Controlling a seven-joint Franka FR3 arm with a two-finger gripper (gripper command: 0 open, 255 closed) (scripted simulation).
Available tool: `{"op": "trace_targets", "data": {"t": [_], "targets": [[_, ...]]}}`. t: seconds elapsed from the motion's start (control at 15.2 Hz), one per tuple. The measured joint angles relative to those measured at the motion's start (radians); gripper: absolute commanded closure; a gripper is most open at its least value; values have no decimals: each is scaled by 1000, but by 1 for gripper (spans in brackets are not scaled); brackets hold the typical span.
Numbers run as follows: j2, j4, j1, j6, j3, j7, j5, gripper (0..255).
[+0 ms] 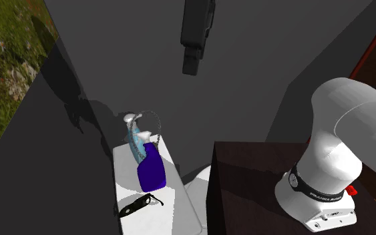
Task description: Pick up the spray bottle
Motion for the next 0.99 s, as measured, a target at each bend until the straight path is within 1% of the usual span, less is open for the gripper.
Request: {"op": "trace_targets", "data": {"t": [0.07, 0.2, 0.53, 0.86, 0.99], "targets": [[0, 0, 0, 0, 0, 0, 0, 0], [11, -26, -8, 44, -2, 3, -9, 0], [55, -153, -37, 247, 1, 30, -39, 0], [150, -234, -73, 457, -4, 59, -77, 0], [203, -271, -89, 559, -4, 76, -94, 0]]}}
